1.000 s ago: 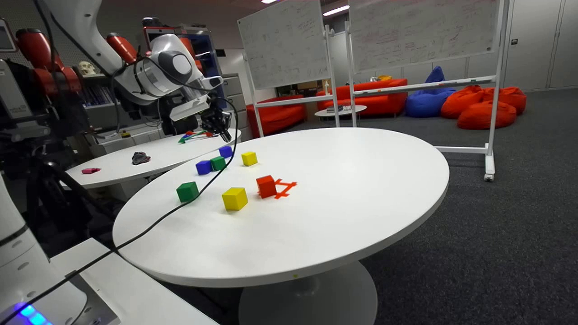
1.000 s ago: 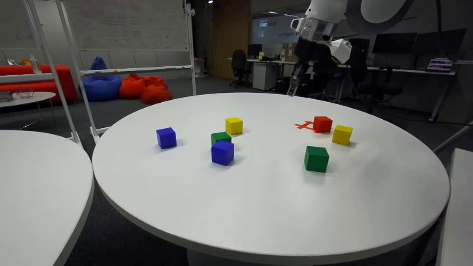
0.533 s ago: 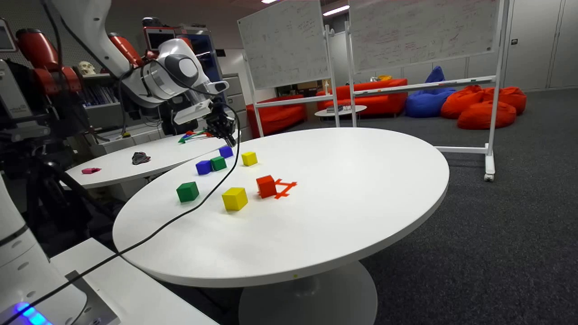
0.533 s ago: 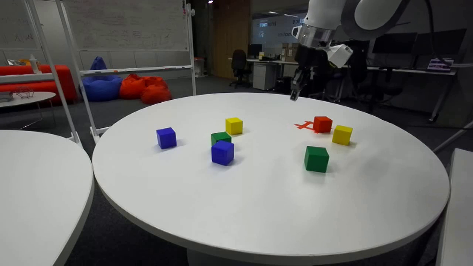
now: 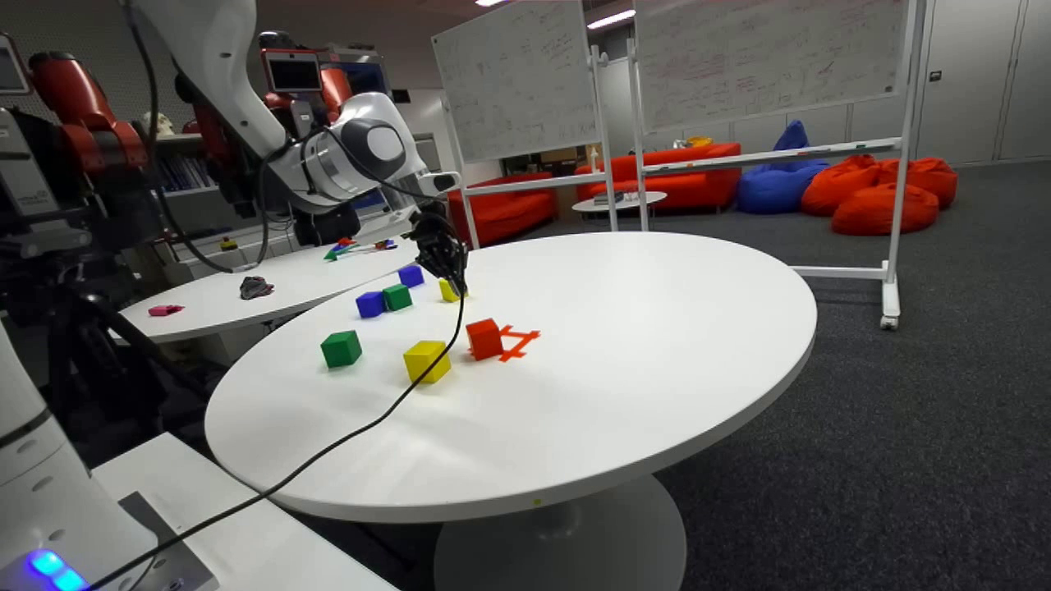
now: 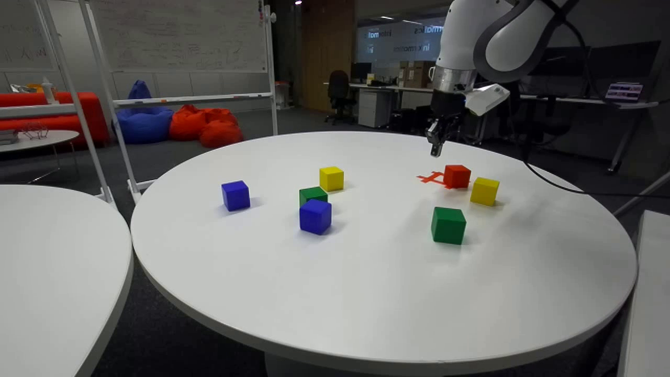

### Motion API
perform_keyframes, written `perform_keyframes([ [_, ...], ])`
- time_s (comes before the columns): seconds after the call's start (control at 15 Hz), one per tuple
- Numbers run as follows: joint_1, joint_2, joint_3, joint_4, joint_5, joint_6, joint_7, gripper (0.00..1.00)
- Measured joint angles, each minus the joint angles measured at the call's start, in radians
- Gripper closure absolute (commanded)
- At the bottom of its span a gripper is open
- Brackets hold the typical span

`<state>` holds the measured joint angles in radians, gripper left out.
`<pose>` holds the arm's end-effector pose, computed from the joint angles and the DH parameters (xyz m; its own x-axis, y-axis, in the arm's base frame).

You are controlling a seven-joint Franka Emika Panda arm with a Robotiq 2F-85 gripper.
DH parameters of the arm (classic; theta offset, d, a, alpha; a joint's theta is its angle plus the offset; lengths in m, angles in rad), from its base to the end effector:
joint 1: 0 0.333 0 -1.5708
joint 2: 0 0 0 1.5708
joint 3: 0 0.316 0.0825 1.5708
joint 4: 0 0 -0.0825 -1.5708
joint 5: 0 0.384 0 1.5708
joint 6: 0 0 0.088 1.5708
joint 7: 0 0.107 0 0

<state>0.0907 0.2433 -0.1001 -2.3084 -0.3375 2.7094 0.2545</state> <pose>0.5406 0.0062 0.2540 0.9840 0.0512 0.1706 0.0218 -0.9853 0.1697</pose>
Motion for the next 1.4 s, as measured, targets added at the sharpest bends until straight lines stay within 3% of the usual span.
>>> perform_keyframes([
  [0.53, -0.004, 0.027, -0.060, 0.003, 0.004, -0.050, 0.088, 1.00],
  [1.4, -0.014, 0.038, -0.069, 0.005, 0.013, -0.083, 0.147, 1.00],
])
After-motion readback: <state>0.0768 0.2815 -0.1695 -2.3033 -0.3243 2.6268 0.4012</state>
